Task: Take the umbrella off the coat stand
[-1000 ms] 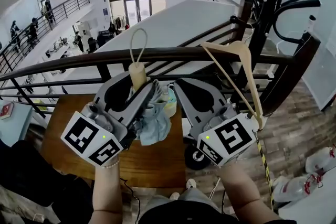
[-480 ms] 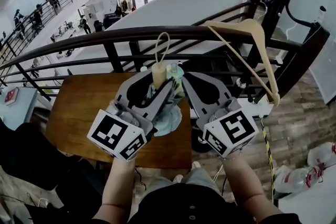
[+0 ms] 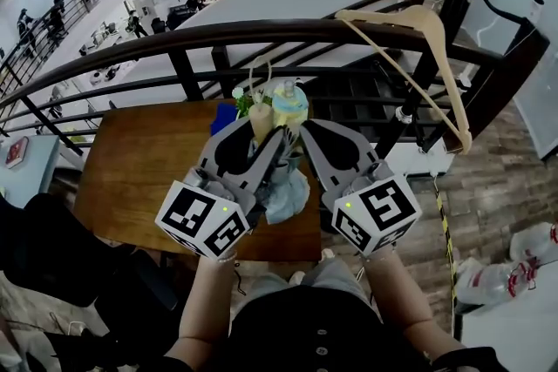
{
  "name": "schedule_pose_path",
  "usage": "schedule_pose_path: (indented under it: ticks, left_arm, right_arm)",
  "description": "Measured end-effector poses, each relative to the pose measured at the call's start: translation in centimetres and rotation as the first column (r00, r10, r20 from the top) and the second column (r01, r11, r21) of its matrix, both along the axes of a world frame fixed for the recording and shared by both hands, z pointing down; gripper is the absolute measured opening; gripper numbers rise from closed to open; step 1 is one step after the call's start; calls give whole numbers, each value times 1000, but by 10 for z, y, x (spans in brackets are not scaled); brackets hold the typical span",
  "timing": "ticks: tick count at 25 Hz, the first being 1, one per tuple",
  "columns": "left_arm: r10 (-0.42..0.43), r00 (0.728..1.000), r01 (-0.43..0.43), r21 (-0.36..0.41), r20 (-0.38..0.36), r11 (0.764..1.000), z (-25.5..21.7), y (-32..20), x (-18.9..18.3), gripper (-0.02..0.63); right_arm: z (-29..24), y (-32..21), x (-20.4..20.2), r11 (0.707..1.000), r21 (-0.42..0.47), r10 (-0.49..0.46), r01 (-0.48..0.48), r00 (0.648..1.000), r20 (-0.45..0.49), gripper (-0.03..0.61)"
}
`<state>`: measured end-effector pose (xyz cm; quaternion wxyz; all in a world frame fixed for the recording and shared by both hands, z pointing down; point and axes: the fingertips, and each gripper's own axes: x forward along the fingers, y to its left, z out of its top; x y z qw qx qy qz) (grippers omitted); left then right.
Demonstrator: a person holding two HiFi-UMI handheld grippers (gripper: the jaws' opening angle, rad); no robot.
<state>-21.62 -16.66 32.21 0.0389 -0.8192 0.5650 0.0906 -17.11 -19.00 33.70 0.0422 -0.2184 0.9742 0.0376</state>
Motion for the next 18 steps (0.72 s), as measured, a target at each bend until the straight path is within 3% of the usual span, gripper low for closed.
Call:
schedule_pose_path:
  ticks: [3, 8, 18]
  left_arm:
    - [1, 1000, -1, -10, -12, 1000, 6, -1, -2, 151]
    - [-4, 1000, 5, -13, 28, 1000, 10, -2, 0, 150]
    - [4, 1000, -3, -25, 22, 1000, 16, -3, 4, 150]
  right_arm:
    - [7, -3, 4, 1000, -18, 19, -19, 1000, 3, 32]
    - [16, -8, 5, 998, -48, 40, -41, 999, -7, 31]
    - [30, -7, 4, 997, -75, 19, -20, 1000, -22, 31]
